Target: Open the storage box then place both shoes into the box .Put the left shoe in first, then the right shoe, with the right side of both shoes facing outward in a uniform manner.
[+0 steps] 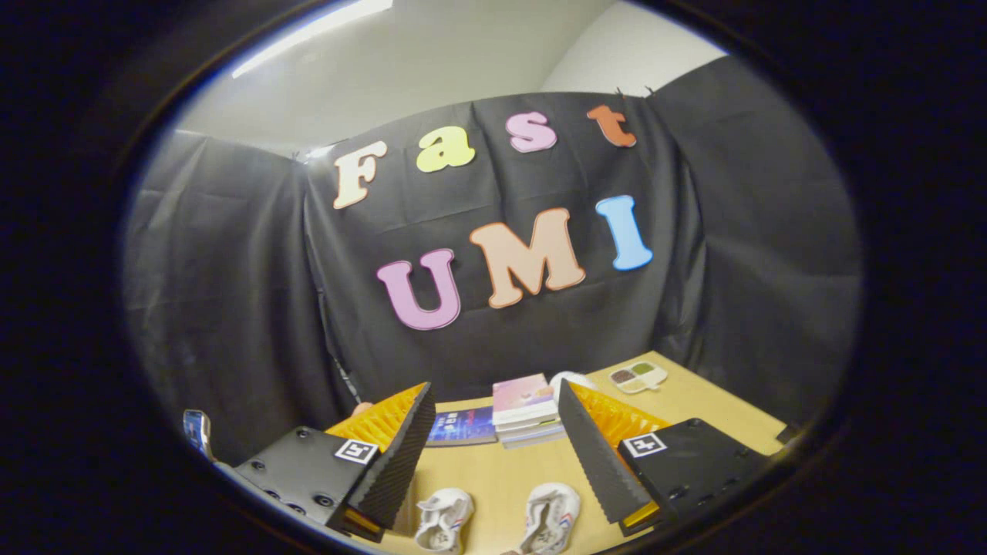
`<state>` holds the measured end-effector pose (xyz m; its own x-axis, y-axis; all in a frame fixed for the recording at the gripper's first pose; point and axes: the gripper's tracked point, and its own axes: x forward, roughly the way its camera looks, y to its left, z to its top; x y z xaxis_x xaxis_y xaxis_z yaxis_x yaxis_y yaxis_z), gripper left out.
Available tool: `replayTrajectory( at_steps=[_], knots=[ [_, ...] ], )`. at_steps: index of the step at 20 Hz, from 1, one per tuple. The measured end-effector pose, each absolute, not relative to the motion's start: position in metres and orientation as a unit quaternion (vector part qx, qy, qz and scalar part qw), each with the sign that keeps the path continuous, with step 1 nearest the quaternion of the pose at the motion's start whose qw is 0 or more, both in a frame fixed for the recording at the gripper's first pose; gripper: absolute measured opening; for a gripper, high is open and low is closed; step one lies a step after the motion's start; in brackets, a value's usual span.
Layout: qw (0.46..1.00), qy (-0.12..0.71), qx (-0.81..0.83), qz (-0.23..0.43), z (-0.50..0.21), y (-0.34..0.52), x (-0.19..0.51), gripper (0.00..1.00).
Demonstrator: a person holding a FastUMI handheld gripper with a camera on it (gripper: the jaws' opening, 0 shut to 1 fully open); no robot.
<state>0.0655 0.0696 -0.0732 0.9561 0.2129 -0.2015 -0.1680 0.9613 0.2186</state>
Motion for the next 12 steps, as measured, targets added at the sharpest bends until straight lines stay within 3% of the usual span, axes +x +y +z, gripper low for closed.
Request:
replayTrajectory(
  at_steps=[5, 12],
  knots=[
    [0.938, 0.202, 0.235, 0.156, -0.135, 0.129, 0.069, 0.99],
    [0.824, 0.363, 0.388, 0.196, -0.231, 0.208, 0.044, 0.99]
  ],
)
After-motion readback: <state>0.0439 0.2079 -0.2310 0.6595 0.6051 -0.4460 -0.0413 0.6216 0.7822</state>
